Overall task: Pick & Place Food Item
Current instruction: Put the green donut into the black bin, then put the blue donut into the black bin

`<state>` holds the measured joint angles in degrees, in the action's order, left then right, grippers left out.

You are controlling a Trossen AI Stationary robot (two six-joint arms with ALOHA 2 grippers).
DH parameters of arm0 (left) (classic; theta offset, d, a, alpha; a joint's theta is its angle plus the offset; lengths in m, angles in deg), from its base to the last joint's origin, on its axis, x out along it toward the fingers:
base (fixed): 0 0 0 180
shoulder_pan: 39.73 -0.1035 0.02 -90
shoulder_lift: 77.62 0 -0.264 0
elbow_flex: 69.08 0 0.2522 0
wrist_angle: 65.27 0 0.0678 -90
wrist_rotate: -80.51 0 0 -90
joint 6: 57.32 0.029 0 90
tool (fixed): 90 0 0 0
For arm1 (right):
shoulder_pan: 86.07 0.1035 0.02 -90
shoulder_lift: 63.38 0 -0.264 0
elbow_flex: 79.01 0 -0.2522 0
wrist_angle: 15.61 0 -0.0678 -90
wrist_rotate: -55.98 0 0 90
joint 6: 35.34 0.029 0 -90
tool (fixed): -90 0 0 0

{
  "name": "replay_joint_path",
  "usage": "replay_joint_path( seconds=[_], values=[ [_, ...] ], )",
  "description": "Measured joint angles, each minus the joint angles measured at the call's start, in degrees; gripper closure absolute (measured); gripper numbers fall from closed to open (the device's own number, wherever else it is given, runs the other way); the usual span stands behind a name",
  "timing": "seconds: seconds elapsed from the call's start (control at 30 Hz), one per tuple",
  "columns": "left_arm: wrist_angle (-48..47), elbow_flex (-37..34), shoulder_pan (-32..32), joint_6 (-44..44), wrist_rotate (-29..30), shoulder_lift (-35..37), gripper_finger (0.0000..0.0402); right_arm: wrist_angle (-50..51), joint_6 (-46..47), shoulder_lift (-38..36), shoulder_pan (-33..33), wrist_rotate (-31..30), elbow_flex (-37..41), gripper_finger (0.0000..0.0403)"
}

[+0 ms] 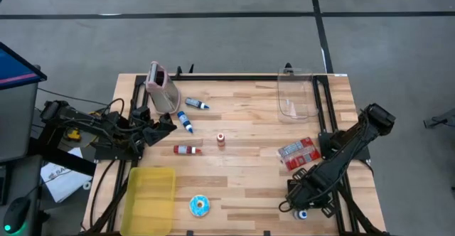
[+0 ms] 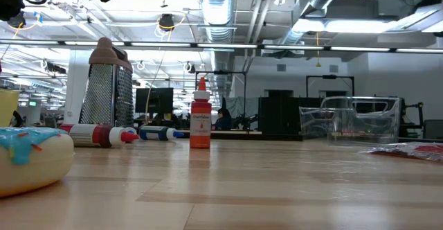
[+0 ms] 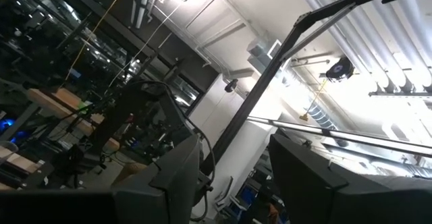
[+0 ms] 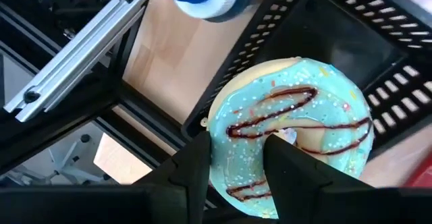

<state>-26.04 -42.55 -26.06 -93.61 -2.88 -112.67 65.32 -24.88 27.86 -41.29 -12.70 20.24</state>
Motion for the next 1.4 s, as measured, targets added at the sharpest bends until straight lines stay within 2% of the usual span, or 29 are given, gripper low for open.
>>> replay_joint_path(
  seconds=[0.17,0.4,0.77,1.13,1.23,1.4],
  values=[
    [0.00,0.00,0.00,0.02,-0.02,0.00,0.0225,-0.30,3.05,0.07,-0.20,2.69,2.22,0.0276],
    [0.00,0.00,0.00,0.02,-0.02,0.00,0.0225,-2.10,6.32,0.07,-0.33,2.69,2.24,0.0273],
    [0.03,0.00,0.00,0.05,-0.03,0.01,0.0225,-3.63,10.04,0.04,-0.18,2.82,5.88,0.0235],
    [0.22,0.00,0.00,-0.09,0.08,0.02,0.0225,-3.63,11.99,0.04,-0.18,2.75,6.15,0.0236],
    [0.21,0.00,0.00,-0.07,0.42,0.01,0.0225,-2.33,12.09,0.04,-0.47,2.09,4.93,0.0236],
    [0.20,0.00,-0.02,-0.04,0.53,0.00,0.0225,1.30,12.75,0.04,-2.73,-2.47,0.52,0.0236]
  ],
)
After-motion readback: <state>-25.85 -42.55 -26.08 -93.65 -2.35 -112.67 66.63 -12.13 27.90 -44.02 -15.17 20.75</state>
